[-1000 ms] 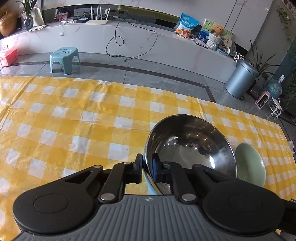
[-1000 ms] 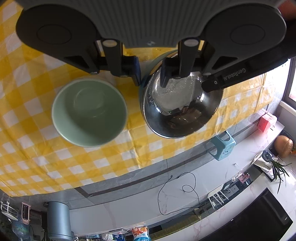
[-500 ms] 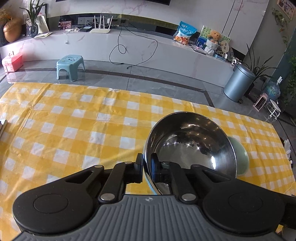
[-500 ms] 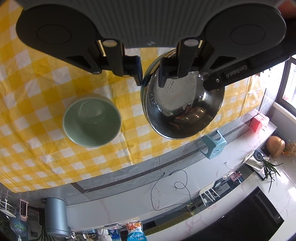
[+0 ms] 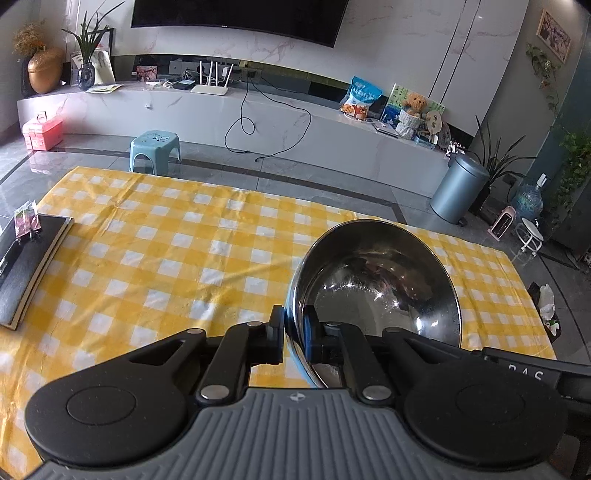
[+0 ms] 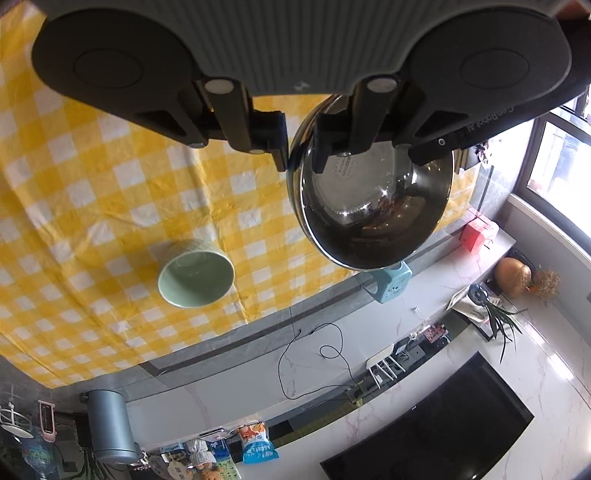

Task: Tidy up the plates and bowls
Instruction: 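Lift the blue bowl with both tools and carry it over the orange bowl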

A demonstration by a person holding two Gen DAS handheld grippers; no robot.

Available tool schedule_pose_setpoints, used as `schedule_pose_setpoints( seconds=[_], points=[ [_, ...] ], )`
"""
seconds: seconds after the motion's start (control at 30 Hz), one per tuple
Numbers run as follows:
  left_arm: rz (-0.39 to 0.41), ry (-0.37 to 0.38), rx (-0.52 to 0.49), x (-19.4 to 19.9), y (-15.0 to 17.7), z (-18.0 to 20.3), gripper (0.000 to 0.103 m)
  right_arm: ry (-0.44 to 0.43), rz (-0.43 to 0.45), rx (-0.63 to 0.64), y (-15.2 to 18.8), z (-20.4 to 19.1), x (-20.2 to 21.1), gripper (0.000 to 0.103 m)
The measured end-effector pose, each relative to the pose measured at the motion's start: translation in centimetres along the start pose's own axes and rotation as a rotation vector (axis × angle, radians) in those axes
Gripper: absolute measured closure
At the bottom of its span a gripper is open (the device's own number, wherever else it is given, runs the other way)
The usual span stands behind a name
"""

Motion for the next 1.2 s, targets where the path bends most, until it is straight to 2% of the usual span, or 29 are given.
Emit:
schedule_pose_setpoints(
  seconds=[0.33, 0.6, 0.93, 1.2],
  points=[
    [-0.003, 0.043, 0.045, 3.6, 4.9, 1.3, 0.091, 0.026, 0.042, -0.059, 4.5, 3.1, 5.5, 0.095],
    [-0.047, 0.102, 0.057, 3.7, 9.0, 2.8, 0.090, 0.082, 0.080, -0.107, 6.8, 6.6, 8.0, 0.096],
    [-0.105, 0.111, 0.049, 2.9, 11.7, 3.6, 0.089, 0.136, 0.094, -0.108, 7.7, 8.5, 8.1, 0.097],
    [-0.149, 0.107, 0.059, 1.7, 12.6, 3.5, 0.088, 0.154, 0.061, -0.124, 8.3, 9.7, 6.5, 0.098]
  ],
)
Point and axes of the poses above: each gripper's, at about its wrist camera, not at the fingertips, and x roughly against the way its jaws point, z to its right, y to its underside, the point moved 10 cm from there along -x, roughly the way its jaws point, and after that the axes turned 1 degree about y, right-handed, at the moved point
